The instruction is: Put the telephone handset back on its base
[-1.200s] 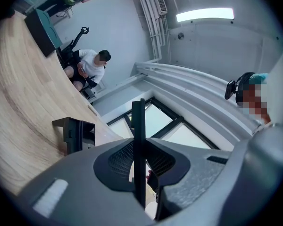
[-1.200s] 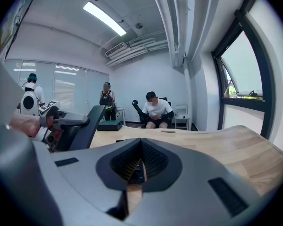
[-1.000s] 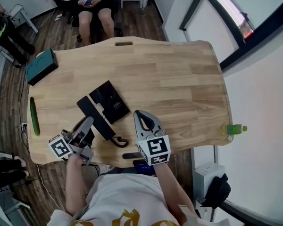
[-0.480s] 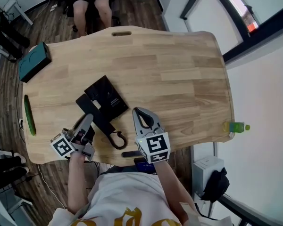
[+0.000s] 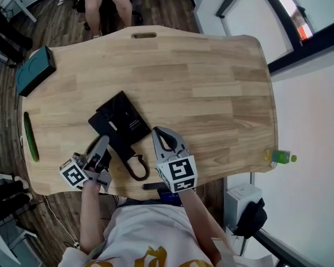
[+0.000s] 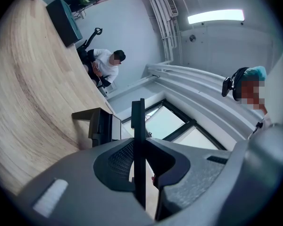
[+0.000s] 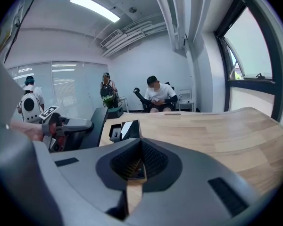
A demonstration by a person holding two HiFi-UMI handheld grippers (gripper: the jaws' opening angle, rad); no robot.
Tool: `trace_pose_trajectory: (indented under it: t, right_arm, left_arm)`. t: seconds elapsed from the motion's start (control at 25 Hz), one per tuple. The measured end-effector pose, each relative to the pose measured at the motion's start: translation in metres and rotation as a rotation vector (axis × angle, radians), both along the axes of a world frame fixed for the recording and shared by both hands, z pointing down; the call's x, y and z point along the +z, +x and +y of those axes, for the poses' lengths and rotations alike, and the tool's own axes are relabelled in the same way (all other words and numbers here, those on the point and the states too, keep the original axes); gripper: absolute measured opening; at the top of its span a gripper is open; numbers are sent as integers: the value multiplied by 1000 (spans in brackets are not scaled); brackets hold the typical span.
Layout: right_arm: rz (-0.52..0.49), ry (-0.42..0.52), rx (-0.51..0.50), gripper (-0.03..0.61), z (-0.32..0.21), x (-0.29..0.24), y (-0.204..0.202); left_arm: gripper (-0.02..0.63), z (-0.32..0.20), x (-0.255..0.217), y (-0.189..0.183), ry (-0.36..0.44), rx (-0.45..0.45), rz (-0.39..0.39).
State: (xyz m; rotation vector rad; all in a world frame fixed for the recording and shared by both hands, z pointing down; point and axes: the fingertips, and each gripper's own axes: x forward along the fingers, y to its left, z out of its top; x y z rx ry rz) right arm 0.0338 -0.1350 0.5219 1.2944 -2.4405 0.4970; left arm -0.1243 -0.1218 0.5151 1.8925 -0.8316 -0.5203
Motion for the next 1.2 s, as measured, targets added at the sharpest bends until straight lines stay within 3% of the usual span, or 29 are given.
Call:
trace_pose_trajectory:
  t: [1.2]
  right_arm:
    - [-17,-86,-54,5,-30,32,-5]
  left_arm:
    - [71,-24,53,1,-103,-28,-38]
